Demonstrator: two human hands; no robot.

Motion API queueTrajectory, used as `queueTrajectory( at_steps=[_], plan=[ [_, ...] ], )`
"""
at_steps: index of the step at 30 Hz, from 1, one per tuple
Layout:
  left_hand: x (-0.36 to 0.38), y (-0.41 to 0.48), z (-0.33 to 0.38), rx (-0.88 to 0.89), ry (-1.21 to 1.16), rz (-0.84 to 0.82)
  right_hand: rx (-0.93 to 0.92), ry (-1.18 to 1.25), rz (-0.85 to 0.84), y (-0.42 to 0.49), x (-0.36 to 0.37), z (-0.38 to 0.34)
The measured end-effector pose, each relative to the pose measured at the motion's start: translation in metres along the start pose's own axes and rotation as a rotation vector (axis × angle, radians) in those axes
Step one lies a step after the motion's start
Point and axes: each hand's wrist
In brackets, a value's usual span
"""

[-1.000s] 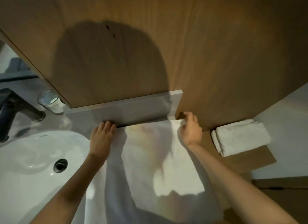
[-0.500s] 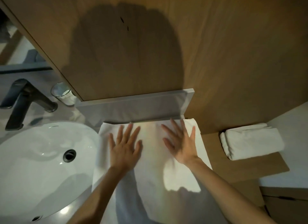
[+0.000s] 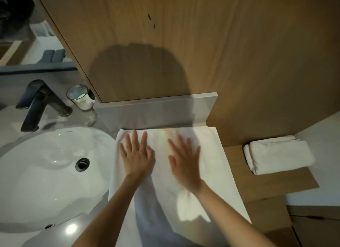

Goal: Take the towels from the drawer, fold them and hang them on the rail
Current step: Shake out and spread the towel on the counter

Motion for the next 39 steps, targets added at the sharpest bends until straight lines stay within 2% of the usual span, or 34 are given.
queueTrajectory(
  at_steps=[3,4,5,6,7,9,11,15,16,18,21,23,26,31,34,36,38,39],
  plan=[
    [-0.001,0.001,-0.004,0.026,0.003,-0.017,-0.123,-0.028,-0.044,-0.023,0.013,0.000],
    [-0.003,0.002,-0.005,0.036,0.005,-0.018,-0.166,-0.005,0.037,-0.031,0.009,0.009],
    [-0.004,0.003,-0.007,0.044,0.001,-0.019,-0.189,0.193,0.035,-0.038,0.000,0.017],
    [-0.005,0.003,-0.007,0.051,-0.006,-0.023,-0.077,0.183,0.035,-0.047,-0.007,0.027],
    [-0.006,0.004,-0.008,0.057,-0.007,-0.028,-0.149,-0.068,-0.017,-0.047,-0.019,0.040],
    [-0.007,0.004,-0.010,0.068,0.007,-0.033,0.015,-0.240,-0.027,-0.058,-0.033,0.065],
    [-0.006,0.004,-0.011,0.080,0.016,-0.033,0.143,-0.177,-0.074,-0.066,-0.045,0.080],
    [-0.007,0.001,-0.004,0.023,-0.005,-0.080,0.168,-0.218,-0.117,-0.069,-0.047,0.080],
    [-0.009,-0.008,0.001,0.045,-0.012,-0.051,0.190,-0.205,-0.123,-0.068,-0.046,0.078],
    [-0.005,-0.042,0.016,0.216,-0.007,0.027,0.224,-0.208,-0.135,-0.067,-0.043,0.073],
    [0.011,-0.110,0.032,0.434,0.022,-0.084,0.264,-0.192,-0.158,-0.065,-0.047,0.070],
    [0.017,-0.132,0.027,0.418,0.044,-0.143,0.270,-0.200,-0.173,-0.066,-0.049,0.068],
    [0.012,-0.130,0.001,0.390,0.053,-0.095,0.306,-0.214,-0.205,-0.066,-0.050,0.065],
    [-0.007,-0.115,-0.056,0.202,-0.033,-0.051,0.345,-0.271,-0.250,-0.064,-0.048,0.056],
    [-0.013,-0.113,-0.071,0.199,-0.029,-0.070,0.368,-0.385,-0.292,-0.060,-0.051,0.043],
    [-0.012,-0.114,-0.071,0.199,-0.023,-0.084,0.309,-0.372,-0.241,-0.062,-0.049,0.019],
    [-0.011,-0.114,-0.069,0.190,-0.024,-0.085,0.182,-0.247,-0.146,-0.076,-0.034,-0.018],
    [-0.011,-0.114,-0.069,0.188,-0.026,-0.085,0.129,-0.199,-0.150,-0.088,-0.019,-0.038]
  ],
)
Point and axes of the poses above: each hand's wrist, its own y-axis towards the middle knuckle, its own x-axis out of the palm, z = x × y, and after that the axes turned 13 degrees about -x, right-handed
